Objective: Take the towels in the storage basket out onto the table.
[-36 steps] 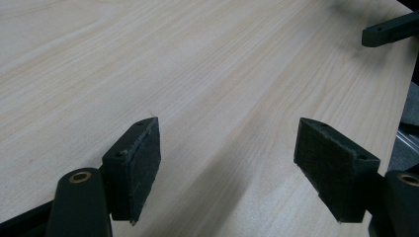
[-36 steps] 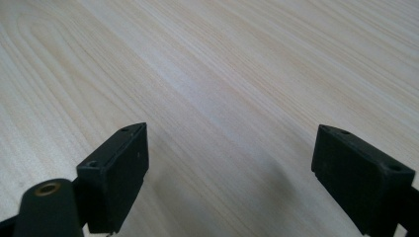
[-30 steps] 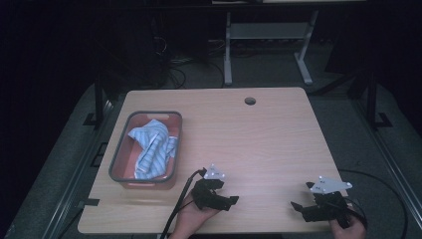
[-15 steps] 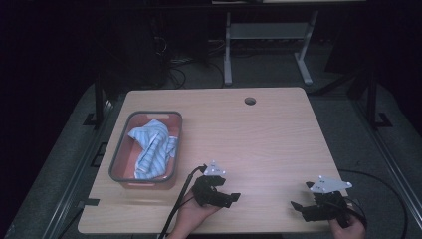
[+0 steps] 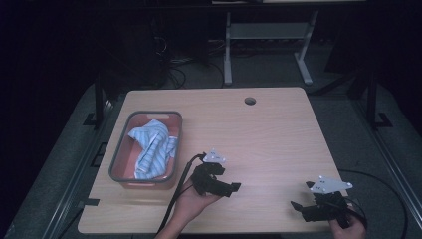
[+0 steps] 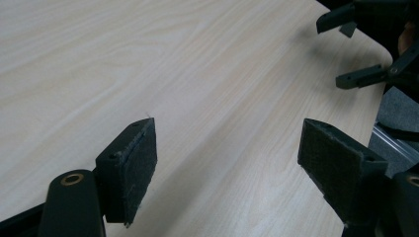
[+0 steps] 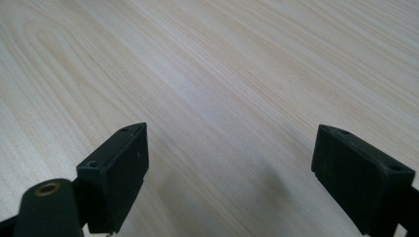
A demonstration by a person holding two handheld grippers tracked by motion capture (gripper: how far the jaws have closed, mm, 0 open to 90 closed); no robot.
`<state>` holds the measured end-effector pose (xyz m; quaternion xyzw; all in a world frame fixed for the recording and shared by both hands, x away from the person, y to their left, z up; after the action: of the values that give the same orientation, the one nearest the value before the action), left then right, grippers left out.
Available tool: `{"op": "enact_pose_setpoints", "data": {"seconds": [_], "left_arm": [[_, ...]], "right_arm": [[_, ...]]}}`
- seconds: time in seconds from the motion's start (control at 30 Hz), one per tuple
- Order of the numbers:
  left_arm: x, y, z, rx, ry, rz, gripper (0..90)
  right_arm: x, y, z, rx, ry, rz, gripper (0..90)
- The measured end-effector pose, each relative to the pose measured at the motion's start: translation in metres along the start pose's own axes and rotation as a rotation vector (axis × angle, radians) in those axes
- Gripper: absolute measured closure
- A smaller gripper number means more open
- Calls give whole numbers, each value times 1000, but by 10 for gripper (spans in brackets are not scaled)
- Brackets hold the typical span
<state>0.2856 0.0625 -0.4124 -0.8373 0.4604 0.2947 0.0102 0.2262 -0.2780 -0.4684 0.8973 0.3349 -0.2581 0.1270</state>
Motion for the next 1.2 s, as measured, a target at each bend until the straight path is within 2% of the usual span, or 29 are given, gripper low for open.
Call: {"op": "enact_pose_setpoints", "data": {"seconds": [0.17, 0.23, 0.3, 0.33, 0.43, 0.57, 0.67, 0.8, 0.9, 1.0, 1.03, 1.1, 1.2], "left_arm": [[-6, -5, -14, 1, -8, -7, 229], [-8, -8, -20, -13, 2, -7, 229], [-10, -10, -25, -3, -3, -14, 229], [-11, -11, -27, -10, -5, -9, 228], [-14, -15, -33, 6, -17, -17, 228], [-20, -19, -41, 0, -8, -29, 227], [-26, -26, -46, 12, -23, -50, 227], [-37, -36, -53, 8, -18, -56, 227], [-43, -43, -57, 15, -34, -73, 223], [-52, -53, -60, -7, -32, -84, 231], [-54, -55, -61, 3, -42, -91, 245], [-59, -60, -62, -11, -40, -86, 245], [-66, -68, -63, -18, -39, -100, 244]], "right_arm": [[0, 0, 0, 2, 3, 3, 138], [-1, 1, 0, 1, 5, 3, 138], [-1, 1, 0, 12, 1, 7, 138], [-1, 1, 0, 12, 3, 6, 138], [0, 1, 0, 4, 2, 4, 138], [0, 1, 0, 2, 3, 0, 138], [0, 0, 0, 0, 2, 1, 138], [0, 1, 0, 2, 6, 2, 138], [0, 2, 0, 4, 2, 1, 138], [0, 1, 0, 5, -4, 3, 138], [0, 1, 0, 7, -2, 2, 138], [0, 1, 0, 10, -2, 2, 138], [1, 1, 0, 5, -1, -1, 138]]}}
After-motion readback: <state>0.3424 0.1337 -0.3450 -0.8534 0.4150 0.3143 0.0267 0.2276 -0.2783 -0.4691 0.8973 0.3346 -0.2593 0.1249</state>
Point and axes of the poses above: each handheld gripper's, and its own axes: x roughly forward along the jaws, z roughly out of its underside, y roughly to its right, the point moved 1 cm from there along x, roughly forward along the jaws, and after that the axes turned 13 degrees about y, right-handed, at the moved point
